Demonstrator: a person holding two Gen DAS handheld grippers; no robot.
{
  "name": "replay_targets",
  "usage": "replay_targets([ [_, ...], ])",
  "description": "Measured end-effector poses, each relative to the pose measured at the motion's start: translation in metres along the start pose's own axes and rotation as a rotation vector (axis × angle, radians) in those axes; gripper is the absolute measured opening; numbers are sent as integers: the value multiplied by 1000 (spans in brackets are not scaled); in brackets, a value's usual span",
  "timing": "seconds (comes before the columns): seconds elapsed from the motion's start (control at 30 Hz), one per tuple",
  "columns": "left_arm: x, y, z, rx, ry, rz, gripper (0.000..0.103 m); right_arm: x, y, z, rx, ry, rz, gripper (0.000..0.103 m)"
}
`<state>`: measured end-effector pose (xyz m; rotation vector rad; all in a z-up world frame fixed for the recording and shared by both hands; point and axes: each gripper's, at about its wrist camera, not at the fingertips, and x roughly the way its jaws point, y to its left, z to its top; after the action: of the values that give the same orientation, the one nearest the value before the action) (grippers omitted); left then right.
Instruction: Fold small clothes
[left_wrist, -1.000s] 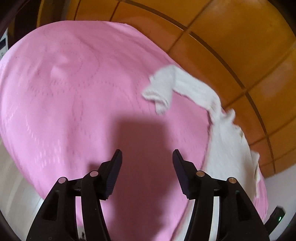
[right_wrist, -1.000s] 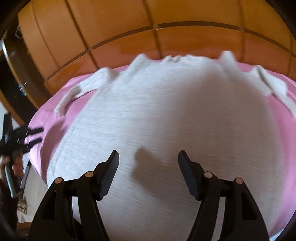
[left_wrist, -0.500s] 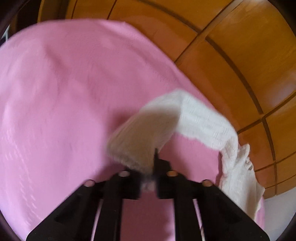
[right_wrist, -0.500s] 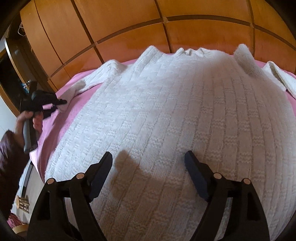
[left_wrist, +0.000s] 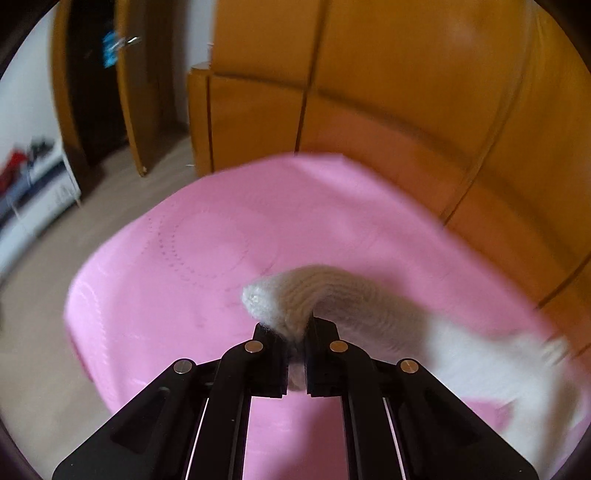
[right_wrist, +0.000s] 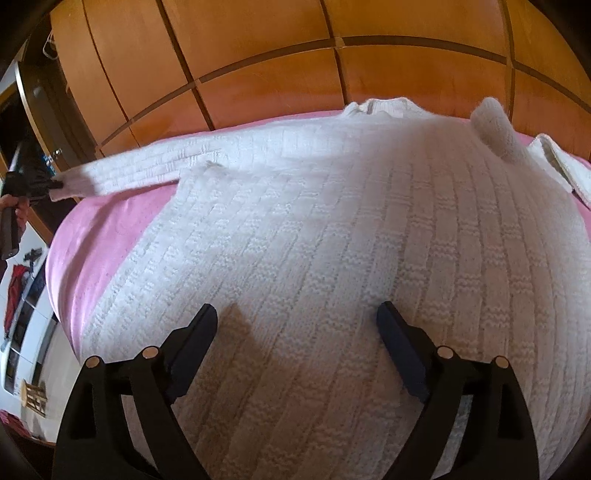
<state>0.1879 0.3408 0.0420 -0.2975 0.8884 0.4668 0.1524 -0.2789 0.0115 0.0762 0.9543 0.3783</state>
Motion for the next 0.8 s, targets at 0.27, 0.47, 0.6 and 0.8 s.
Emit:
replay_targets([
  [0.27, 38, 16, -31, -160, 77, 7, 21, 2, 1, 1, -20, 20, -20, 89],
  [0.47, 5, 24, -50, -188, -19, -40, 42, 0, 0, 20, 9, 55, 22, 85],
  [0.6, -16, 14, -41, -108, -115, -130, 61, 11, -3, 61, -9, 61, 53, 75],
  [0.8, -1, -31, -22, 103, -102, -140, 61, 65, 15, 146, -122, 62, 56, 74],
])
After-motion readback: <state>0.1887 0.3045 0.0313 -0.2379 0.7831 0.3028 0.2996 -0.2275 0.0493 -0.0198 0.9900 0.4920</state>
